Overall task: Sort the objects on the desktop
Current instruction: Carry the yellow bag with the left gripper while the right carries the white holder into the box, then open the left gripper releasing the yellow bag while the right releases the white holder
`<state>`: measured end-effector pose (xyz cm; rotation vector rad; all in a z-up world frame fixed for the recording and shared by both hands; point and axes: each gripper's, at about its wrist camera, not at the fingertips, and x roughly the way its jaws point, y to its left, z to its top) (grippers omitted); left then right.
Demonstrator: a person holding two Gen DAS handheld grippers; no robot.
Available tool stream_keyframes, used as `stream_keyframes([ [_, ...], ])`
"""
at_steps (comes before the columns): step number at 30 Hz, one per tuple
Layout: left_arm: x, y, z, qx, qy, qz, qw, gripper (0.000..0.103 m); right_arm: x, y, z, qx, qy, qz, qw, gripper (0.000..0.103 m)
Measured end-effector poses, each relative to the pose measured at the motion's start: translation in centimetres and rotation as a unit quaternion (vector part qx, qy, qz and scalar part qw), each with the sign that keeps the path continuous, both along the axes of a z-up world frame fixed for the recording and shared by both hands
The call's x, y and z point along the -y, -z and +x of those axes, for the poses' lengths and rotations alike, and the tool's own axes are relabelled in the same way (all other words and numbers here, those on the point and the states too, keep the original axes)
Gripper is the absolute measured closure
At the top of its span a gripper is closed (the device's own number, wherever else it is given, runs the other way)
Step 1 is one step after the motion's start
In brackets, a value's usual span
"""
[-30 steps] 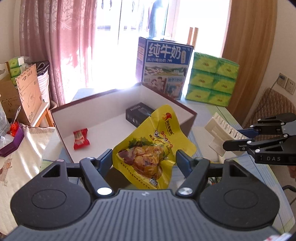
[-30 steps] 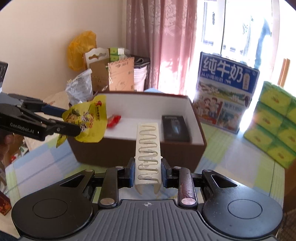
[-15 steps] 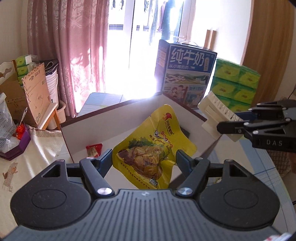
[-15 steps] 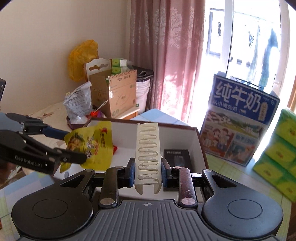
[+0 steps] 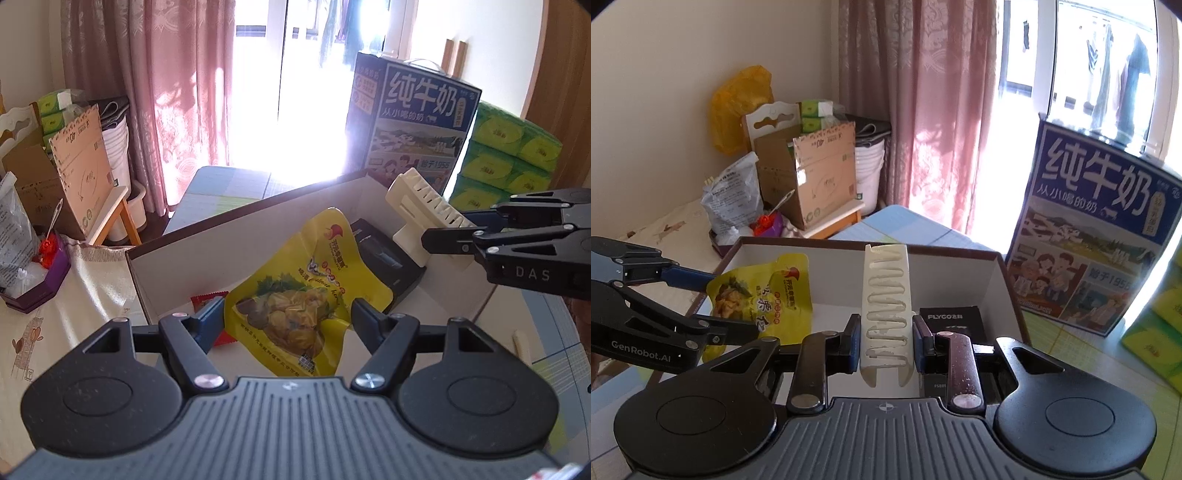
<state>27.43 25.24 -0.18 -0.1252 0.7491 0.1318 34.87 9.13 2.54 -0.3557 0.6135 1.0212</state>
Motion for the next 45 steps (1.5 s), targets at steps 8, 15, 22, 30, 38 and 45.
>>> stream_keyframes([
  [8, -1.5, 2.3, 1.6, -0.04, -0.008, -0.013, 0.9991, 0.033, -2.1, 2.9, 1.0, -0.035, 0.0, -0.026, 0.999, 0.078],
  [15, -2.1, 4.9, 2.8, -0.106, -0.001, -0.016, 0.9943, 0.033, -3.1, 6.1, 2.1, -0.072, 0.0, -0.076, 0.994, 0.078],
  [22, -1.3, 5.8, 4.0, -0.145, 0.022, 0.016, 0.9891, 0.051, -2.7, 8.1, 3.1, -0.091, 0.009, -0.117, 0.989, 0.078],
  [30, -1.6, 5.7, 4.3, -0.142, 0.027, 0.028, 0.9891, 0.05, -2.3, 8.5, 3.3, -0.093, 0.016, -0.131, 0.987, 0.078],
  [38, -1.6, 5.6, 4.4, -0.135, 0.028, 0.026, 0.9901, 0.047, -2.2, 9.3, 3.4, -0.06, 0.021, -0.16, 0.985, 0.046],
  [45, -1.4, 5.3, 4.1, -0.13, 0.027, 0.024, 0.9909, 0.041, -1.6, 8.8, 3.4, -0.065, 0.025, -0.151, 0.986, 0.015],
])
